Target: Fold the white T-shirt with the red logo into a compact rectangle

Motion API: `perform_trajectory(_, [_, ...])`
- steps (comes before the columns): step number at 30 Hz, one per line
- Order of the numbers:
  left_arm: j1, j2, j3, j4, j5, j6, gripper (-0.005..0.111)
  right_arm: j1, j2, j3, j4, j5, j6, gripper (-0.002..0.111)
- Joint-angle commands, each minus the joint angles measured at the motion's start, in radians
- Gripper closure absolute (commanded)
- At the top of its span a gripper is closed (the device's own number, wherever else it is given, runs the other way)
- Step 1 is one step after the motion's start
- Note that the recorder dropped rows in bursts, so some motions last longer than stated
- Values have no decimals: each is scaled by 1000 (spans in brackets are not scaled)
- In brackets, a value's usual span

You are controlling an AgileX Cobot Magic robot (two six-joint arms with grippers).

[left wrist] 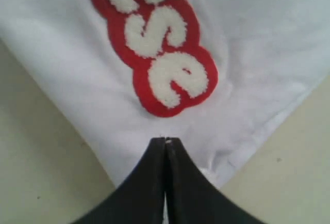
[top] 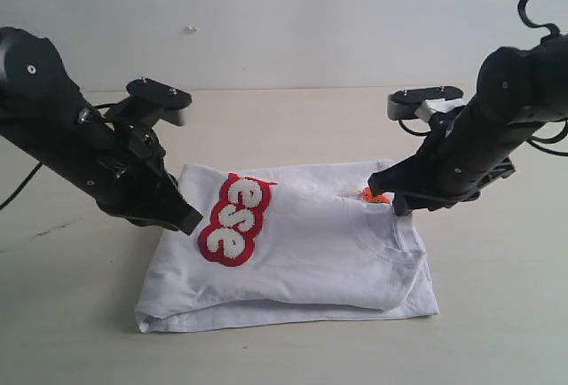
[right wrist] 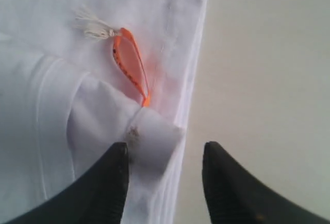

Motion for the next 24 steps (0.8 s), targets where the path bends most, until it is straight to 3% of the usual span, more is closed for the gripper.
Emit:
perform_trajectory(1, [37,-15,5,-9,-31,6,107,-5,75,1,237,-77,-201,62])
perform_trajectory(5, [45,-15,5,-13,-41,6,107,-5,96,1,351,-72,-308,63])
perform_trajectory(8, [45,-15,5,-13,-43,9,107,-5,99,1,351,-71,-320,70])
perform_trajectory(9, [45,-15,5,-13,-43,9,107,-5,99,1,351,-71,-328,75])
perform_trajectory(11, [45,-15,5,-13,-46,9,107,-5,99,1,351,-83,-375,101])
perform_trajectory(12, [45,-15,5,-13,-46,9,107,-5,99,-4,351,-88,-383,108])
perform_trajectory(16, [45,-15,5,16,-91,10,107,17,61,-81,357,-114,-535,108])
perform_trajectory(19, [47,-15,-19,37,-153,45,107,92,-6,-91,357,-343,-761,108])
perform_trajectory(22, [47,-15,-52,37,-220,84,107,108,13,-99,438,-625,-702,108])
perform_trajectory(24, [58,-10,-52,39,-273,86,107,69,84,-157,489,-550,-693,108])
